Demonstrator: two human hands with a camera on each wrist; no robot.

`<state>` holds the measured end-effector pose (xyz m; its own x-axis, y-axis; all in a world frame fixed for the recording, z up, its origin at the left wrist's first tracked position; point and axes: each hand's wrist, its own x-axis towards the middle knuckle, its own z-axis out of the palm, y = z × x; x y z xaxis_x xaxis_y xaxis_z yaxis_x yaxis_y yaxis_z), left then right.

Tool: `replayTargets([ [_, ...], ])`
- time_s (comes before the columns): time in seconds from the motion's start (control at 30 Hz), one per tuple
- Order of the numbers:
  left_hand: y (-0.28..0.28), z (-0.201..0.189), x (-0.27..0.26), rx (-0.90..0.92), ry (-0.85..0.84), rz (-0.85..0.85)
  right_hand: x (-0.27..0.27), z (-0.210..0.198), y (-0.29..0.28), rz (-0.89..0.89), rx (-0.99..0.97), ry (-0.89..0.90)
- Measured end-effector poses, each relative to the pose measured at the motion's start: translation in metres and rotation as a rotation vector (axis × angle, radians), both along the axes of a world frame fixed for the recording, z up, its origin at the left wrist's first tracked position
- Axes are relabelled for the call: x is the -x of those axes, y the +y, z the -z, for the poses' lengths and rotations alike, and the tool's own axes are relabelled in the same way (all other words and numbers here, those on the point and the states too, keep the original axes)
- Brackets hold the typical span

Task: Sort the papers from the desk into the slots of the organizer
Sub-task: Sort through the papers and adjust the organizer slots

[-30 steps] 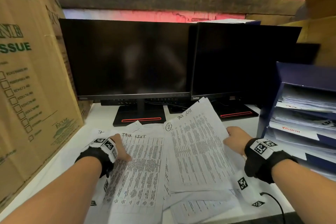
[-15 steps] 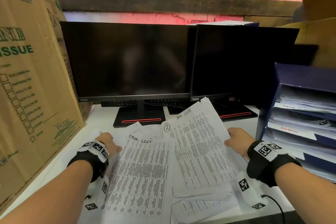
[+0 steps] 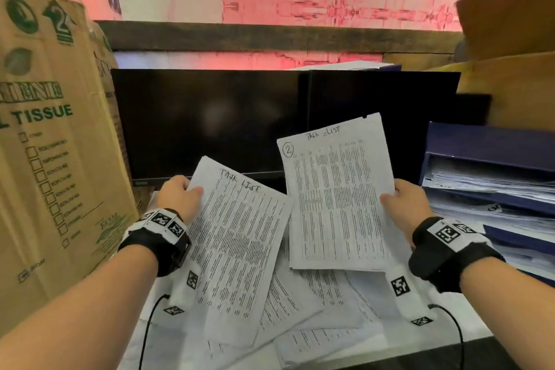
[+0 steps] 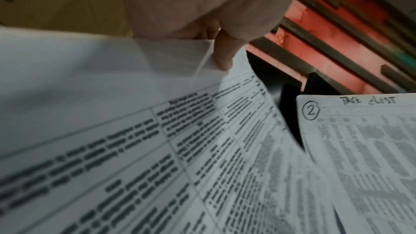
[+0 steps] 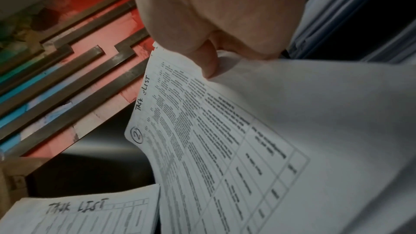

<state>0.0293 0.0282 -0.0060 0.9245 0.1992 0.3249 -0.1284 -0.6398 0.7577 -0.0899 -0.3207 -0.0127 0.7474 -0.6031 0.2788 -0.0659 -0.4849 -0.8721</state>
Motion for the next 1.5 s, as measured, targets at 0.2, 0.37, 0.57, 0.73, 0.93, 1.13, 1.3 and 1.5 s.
replayTargets([
  [0.2, -0.016, -0.007, 0.018, 0.116, -0.048, -0.018, 0.027, -0.017, 0.01, 0.003, 0.041, -0.1],
  [0.37, -0.018, -0.02, 0.035, 0.152, -0.086, -0.041, 0.049, -0.035, 0.009, 0.006, -0.063, -0.223],
  [0.57, -0.039, -0.034, 0.049, 0.387, -0.077, 0.171, 0.043, -0.03, 0.021, -0.173, -0.204, -0.094],
  [0.73, -0.061, -0.04, 0.066, 0.461, -0.043, 0.408, 0.028, -0.005, 0.039, -0.221, -0.337, -0.048],
  [0.93, -0.07, -0.029, 0.064, 0.466, -0.047, 0.344, 0.03, 0.01, 0.044, -0.333, -0.416, 0.033],
  [1.13, -0.077, -0.032, 0.061, 0.617, -0.012, 0.532, 0.028, 0.011, 0.033, -0.331, -0.414, -0.041],
  [1.3, -0.09, -0.034, 0.066, 0.663, 0.043, 0.724, 0.028, 0.008, 0.026, -0.473, -0.56, -0.114],
  [1.5, -0.089, -0.029, 0.064, 0.717, -0.008, 0.692, 0.027, 0.004, 0.02, -0.394, -0.455, -0.149],
])
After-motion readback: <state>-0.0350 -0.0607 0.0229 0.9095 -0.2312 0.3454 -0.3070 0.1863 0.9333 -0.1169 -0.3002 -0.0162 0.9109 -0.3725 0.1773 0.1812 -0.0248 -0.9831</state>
